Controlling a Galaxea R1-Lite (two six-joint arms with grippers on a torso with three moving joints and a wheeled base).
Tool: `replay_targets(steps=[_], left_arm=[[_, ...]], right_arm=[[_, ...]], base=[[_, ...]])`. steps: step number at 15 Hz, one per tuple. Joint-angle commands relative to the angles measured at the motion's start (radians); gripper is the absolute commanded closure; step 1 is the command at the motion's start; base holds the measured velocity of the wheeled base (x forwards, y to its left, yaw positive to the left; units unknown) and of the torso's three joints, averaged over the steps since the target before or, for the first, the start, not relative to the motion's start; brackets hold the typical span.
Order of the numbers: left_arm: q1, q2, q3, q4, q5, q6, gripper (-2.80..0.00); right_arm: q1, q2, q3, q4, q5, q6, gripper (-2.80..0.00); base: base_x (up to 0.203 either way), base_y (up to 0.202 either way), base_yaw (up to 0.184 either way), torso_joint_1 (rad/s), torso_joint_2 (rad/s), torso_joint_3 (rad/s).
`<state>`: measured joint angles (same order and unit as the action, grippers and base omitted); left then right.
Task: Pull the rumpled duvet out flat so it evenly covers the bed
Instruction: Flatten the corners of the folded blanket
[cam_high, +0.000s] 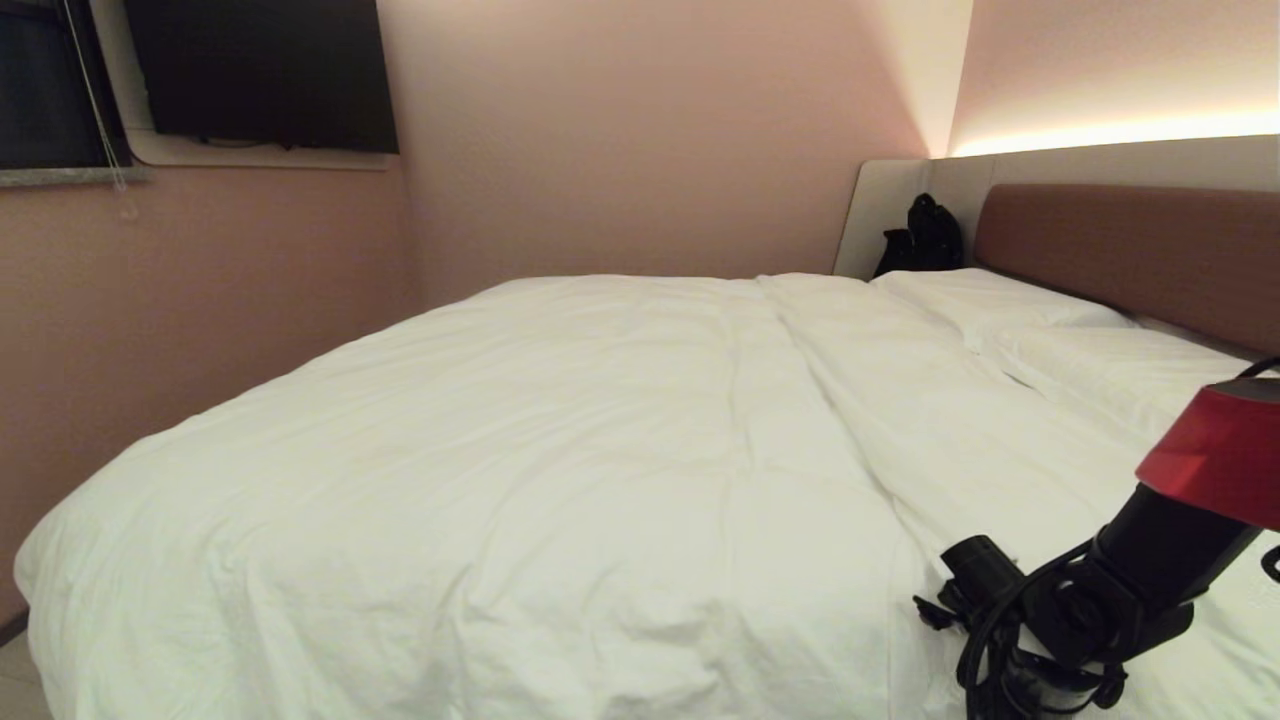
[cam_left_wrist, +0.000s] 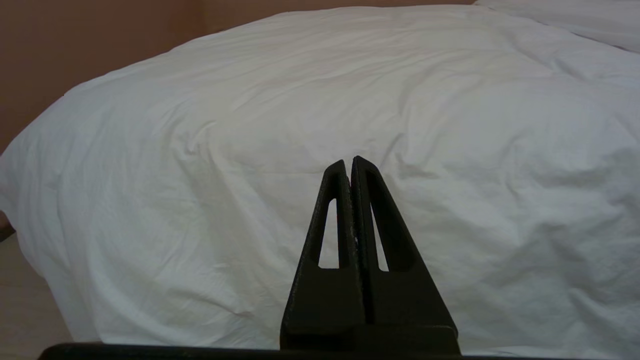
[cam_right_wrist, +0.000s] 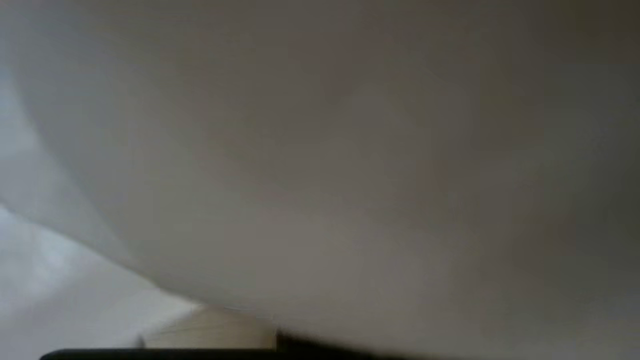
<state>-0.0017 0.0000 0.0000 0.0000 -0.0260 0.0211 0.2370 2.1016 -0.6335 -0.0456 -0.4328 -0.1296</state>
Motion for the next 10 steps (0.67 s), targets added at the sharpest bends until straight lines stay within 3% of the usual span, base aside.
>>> replay_targets(steps=[1,2,7,10], left_arm=[[0.000,0.000,0.000,0.000,0.000,0.000,0.00],[0.000,0.000,0.000,0.000,0.000,0.000,0.00],[0.000,0.000,0.000,0.000,0.000,0.000,0.00],[0.000,0.000,0.000,0.000,0.000,0.000,0.00]], right_arm=[[0.001,0.019,-0.014,-0.001,-0.003,-0.064,0.00],[0.001,0.025,-0.028,-0.002,-0.002,-0.114,0.00],[0.001,-0.012,-0.021,-0.003,0.004,-0.108,0.00],[0.002,-0.161,0.023,-0.002,0.017,-0.099,0.00]], base=[[0.000,0.000,0.000,0.000,0.00,0.000],[0.000,0.000,0.000,0.000,0.00,0.000],[0.000,0.000,0.000,0.000,0.00,0.000],[0.000,0.000,0.000,0.000,0.00,0.000]])
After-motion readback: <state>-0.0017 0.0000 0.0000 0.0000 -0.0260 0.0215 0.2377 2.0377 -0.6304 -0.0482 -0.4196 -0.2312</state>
